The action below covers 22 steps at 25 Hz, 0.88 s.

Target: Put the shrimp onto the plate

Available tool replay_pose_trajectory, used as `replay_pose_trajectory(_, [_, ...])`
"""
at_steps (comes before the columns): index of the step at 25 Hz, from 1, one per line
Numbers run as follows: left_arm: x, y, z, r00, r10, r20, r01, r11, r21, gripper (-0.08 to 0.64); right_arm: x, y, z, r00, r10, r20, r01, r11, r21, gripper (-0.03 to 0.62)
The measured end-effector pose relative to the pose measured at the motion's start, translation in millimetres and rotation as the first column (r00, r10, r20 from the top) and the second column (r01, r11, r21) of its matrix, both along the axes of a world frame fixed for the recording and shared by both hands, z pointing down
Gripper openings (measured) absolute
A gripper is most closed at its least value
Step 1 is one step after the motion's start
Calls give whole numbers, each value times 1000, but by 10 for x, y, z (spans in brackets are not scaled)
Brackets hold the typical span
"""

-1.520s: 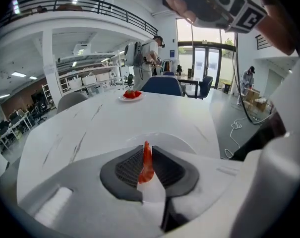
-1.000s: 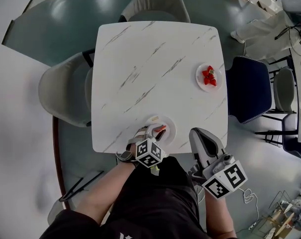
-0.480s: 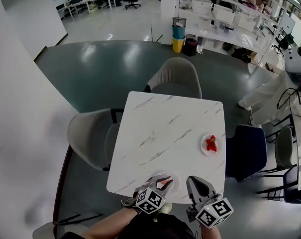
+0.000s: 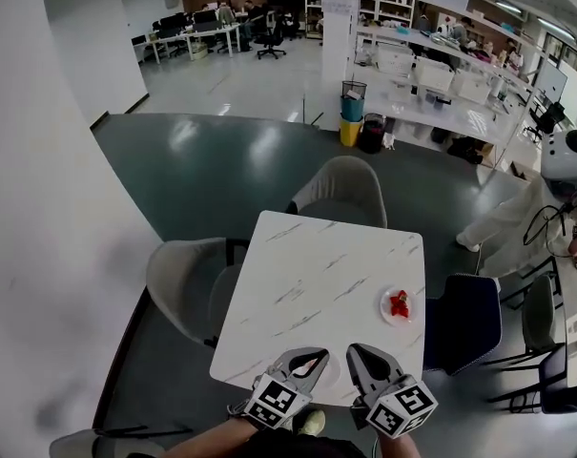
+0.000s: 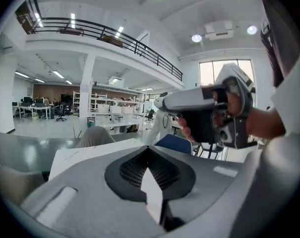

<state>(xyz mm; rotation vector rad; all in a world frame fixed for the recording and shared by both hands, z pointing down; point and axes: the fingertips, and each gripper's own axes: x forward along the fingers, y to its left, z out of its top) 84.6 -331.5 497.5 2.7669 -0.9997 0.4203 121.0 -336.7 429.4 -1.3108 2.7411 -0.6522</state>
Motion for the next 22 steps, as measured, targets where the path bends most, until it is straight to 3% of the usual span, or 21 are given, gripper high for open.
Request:
replay_pose_trajectory(7, [-97,14,-776,987,-92,-129,99,994,51,8,-117,116,-377,999,-43,2,42,995,88,2])
replay_pose_trajectory(13, [-137,94,-1219,979,-100,-176,118,989,93,8,-221,188,-597,998,-57,-5,57,990,133,2])
replay_pose_trajectory(22, [-113,150,-1434,976,-82,-202,108,986,123,8,-278,188,-694,998,-54,-34,59,986,156,2])
